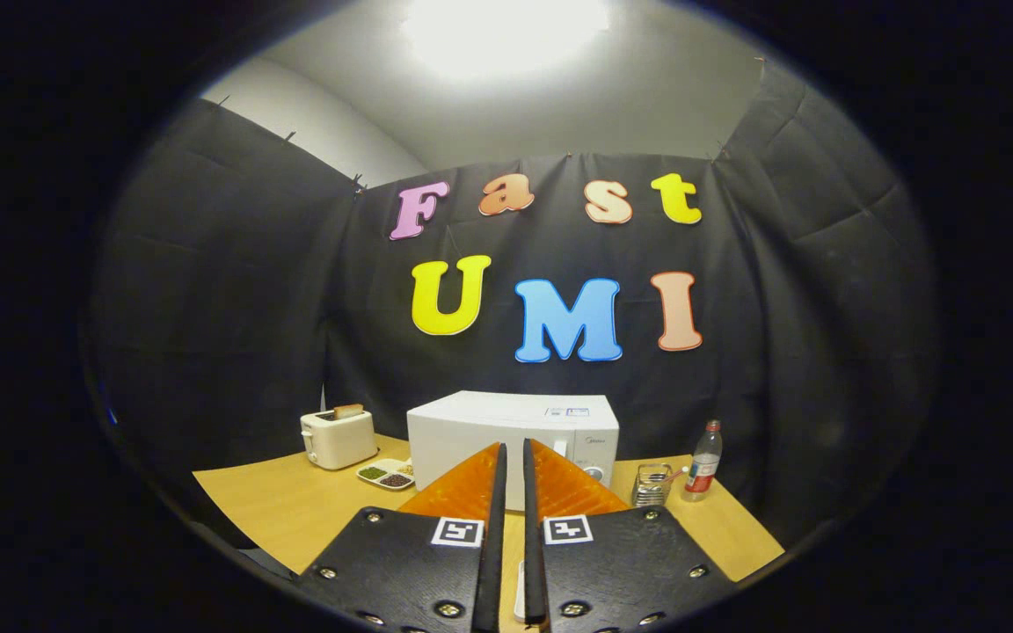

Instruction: Open the microwave, put the food inside, and close the microwave door.

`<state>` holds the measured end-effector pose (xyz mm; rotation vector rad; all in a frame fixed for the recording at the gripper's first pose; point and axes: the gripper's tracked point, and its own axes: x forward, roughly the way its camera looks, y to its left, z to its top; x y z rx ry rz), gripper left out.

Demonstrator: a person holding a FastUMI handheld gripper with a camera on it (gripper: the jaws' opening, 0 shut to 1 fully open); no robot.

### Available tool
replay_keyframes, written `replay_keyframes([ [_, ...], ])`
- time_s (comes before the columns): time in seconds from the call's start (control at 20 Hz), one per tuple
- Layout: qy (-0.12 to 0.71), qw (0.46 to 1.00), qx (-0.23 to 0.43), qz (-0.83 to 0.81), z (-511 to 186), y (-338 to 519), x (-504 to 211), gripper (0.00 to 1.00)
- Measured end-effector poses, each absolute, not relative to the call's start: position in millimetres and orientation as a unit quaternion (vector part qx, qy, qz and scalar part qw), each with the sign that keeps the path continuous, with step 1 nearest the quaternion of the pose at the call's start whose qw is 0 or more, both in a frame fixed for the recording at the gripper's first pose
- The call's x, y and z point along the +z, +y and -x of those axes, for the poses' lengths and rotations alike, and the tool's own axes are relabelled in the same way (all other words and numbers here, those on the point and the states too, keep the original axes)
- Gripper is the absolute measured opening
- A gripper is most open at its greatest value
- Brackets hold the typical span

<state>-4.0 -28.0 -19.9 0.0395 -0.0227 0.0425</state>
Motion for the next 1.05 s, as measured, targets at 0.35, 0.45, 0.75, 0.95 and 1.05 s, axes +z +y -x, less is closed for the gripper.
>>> replay_keyframes([
  [0.35,-0.029,0.999,0.004,-0.042,19,-47,-10,0.11],
  [0.45,-0.022,0.999,0.002,-0.033,17,-42,-14,0.59],
  [0.75,-0.011,0.999,0.004,-0.035,7,-41,-23,0.86],
  [0.95,-0.016,0.999,0.007,-0.036,5,-39,-19,0.86],
  [1.05,-0.019,0.999,0.004,-0.035,1,-40,-19,0.86],
])
